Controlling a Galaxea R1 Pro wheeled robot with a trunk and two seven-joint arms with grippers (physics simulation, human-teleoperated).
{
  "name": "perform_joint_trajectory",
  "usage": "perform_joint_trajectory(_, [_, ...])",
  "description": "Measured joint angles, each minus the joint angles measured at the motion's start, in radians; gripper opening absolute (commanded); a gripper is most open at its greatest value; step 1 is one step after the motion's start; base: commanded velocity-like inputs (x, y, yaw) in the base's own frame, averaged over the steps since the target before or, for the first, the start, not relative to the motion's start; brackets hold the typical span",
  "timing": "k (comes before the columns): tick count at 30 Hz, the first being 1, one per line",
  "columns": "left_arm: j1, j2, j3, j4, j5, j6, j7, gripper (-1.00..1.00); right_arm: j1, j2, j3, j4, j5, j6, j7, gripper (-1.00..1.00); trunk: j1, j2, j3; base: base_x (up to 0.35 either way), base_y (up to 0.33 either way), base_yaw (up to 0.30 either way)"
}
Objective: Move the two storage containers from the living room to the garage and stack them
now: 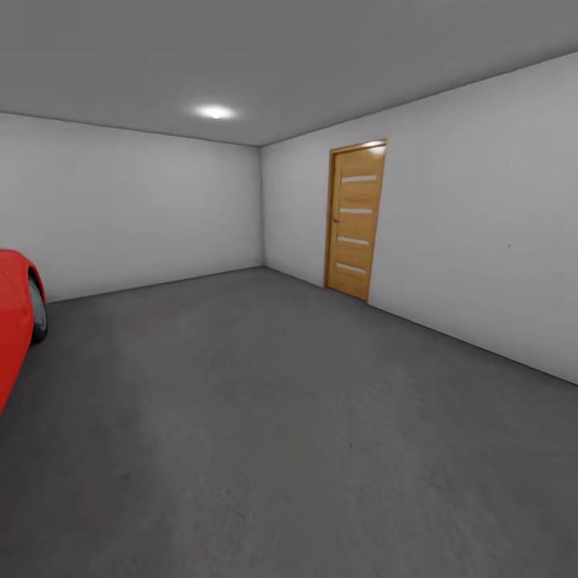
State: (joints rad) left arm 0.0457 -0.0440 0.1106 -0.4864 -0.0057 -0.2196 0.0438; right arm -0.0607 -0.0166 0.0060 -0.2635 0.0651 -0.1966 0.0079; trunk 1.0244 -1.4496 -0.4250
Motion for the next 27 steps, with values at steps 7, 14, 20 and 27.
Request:
perform_joint_trajectory(7, [0.000,-0.002,0.000,0.000,0.000,0.001,0.000,1.00,0.000,-0.001,0.000,0.000,-0.001,0.000,-0.001,1.00,0.000,0.000,0.000,0.327,0.000,0.000])
perform_joint_trajectory(14, [0.000,0.002,0.005,0.003,-0.001,-0.001,0.001,1.00,0.000,-0.001,0.000,0.001,-0.001,0.001,-0.001,1.00,0.000,0.000,0.000,0.327,0.000,0.000])
perform_joint_trajectory(20, [0.000,0.008,0.012,0.007,-0.001,-0.001,0.001,1.00,0.000,-0.001,0.000,0.002,-0.001,0.001,-0.001,1.00,0.000,0.000,0.000,0.327,0.000,0.000])
perform_joint_trajectory(27, [0.000,0.007,0.012,0.008,0.000,-0.002,0.001,1.00,0.000,-0.002,0.001,0.002,-0.001,0.001,-0.001,1.00,0.000,0.000,0.000,0.327,0.000,0.000])
